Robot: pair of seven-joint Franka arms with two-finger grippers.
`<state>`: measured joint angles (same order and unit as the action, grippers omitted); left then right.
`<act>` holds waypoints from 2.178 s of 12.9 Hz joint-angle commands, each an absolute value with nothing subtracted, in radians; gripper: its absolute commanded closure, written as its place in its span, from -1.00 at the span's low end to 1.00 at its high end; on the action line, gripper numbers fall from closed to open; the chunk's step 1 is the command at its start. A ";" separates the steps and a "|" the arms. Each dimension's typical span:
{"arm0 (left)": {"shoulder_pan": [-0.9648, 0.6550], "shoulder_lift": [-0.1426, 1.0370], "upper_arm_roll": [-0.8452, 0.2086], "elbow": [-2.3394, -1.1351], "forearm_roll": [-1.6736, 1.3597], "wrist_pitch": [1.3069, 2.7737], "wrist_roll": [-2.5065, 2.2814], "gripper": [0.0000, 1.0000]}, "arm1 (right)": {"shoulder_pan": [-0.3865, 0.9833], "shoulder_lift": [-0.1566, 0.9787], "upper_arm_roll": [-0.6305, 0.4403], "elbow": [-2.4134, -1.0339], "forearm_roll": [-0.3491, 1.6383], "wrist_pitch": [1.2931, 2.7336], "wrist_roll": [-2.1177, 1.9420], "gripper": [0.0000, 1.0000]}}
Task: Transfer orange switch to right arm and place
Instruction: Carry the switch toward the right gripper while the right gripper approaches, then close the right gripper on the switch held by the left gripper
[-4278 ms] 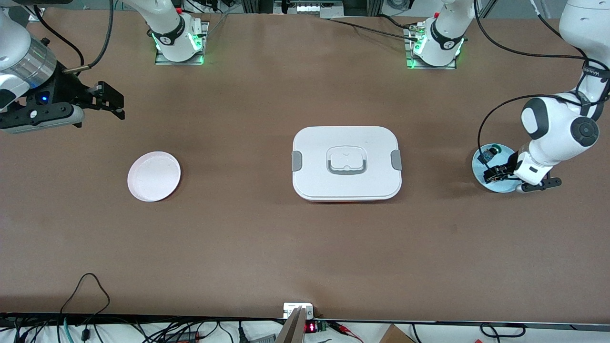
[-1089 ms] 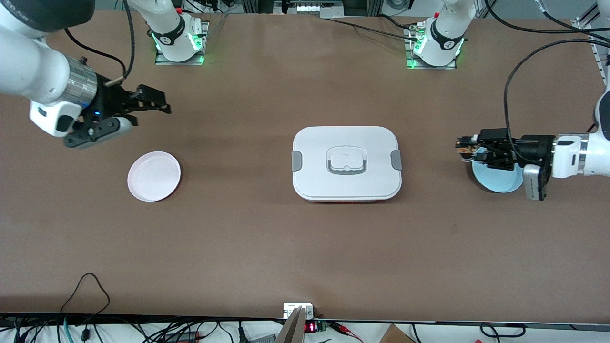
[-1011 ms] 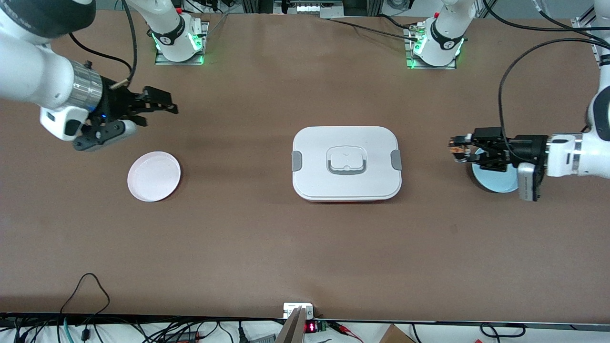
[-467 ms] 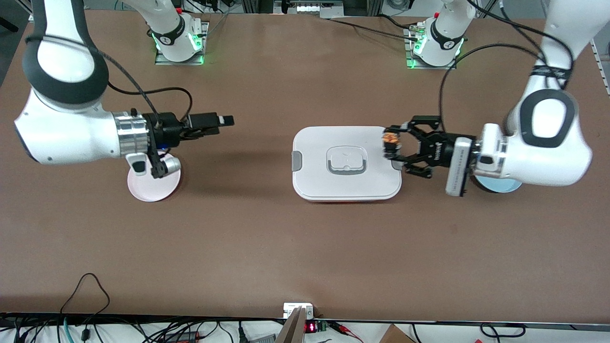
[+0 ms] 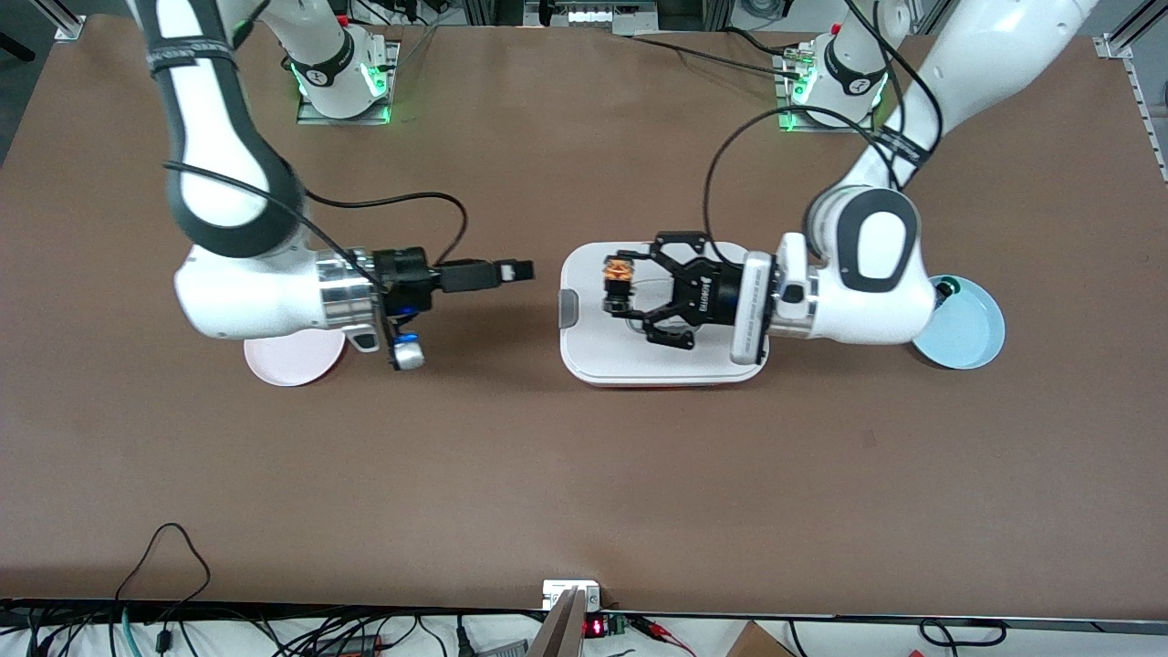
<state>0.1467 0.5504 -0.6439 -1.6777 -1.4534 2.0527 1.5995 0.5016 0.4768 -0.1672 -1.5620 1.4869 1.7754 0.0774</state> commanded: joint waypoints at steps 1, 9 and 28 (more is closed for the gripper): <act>0.114 0.558 -0.644 -1.687 -1.543 2.098 1.716 0.91 | 0.558 0.463 -0.172 -1.589 1.566 1.865 0.095 -1.00; 0.066 0.568 -0.644 -1.692 -1.646 2.151 1.799 0.93 | 0.560 0.457 -0.172 -1.591 1.586 1.858 0.156 -1.00; 0.067 0.561 -0.646 -1.701 -1.646 2.143 1.763 -0.32 | 0.554 0.468 -0.172 -1.615 1.589 1.859 0.078 1.00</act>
<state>0.0649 0.5721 -0.6417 -1.6966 -1.6201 2.1430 1.7529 0.5596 0.4769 -0.1711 -1.5959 1.5770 1.8626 0.1075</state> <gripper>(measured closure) 0.282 0.626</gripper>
